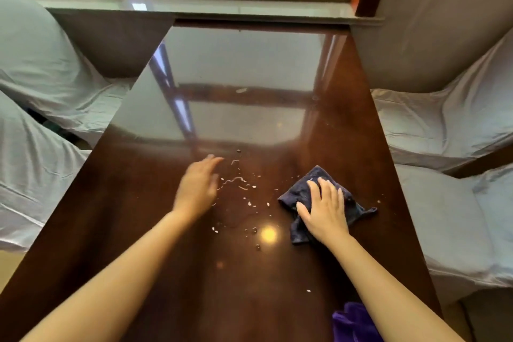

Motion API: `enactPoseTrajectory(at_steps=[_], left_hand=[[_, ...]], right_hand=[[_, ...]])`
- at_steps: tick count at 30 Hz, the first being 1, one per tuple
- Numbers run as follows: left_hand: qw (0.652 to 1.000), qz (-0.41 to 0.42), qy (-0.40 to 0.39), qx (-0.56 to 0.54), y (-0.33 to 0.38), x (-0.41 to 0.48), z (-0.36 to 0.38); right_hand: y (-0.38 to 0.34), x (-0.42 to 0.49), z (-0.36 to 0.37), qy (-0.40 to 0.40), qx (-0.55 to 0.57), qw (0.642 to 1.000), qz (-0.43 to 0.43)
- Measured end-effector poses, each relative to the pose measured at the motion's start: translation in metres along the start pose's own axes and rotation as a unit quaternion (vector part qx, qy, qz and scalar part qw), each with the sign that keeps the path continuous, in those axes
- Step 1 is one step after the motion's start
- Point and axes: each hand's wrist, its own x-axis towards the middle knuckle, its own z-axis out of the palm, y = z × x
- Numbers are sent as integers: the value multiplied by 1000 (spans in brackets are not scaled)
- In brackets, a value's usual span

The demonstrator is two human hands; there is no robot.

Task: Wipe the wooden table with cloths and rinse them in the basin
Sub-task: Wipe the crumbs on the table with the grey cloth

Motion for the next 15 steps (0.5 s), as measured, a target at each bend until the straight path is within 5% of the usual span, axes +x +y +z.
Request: enactPoseTrajectory(at_steps=[4, 7, 15], left_hand=[[988, -124, 37, 89, -97, -2, -31], [970, -182, -4, 159, -141, -5, -33], [962, -189, -14, 195, -168, -8, -14]], right_hand=[[-3, 7, 17, 3, 13, 1000, -2], [-19, 26, 20, 18, 11, 1000, 22], [-87, 101, 25, 34, 31, 998, 38]])
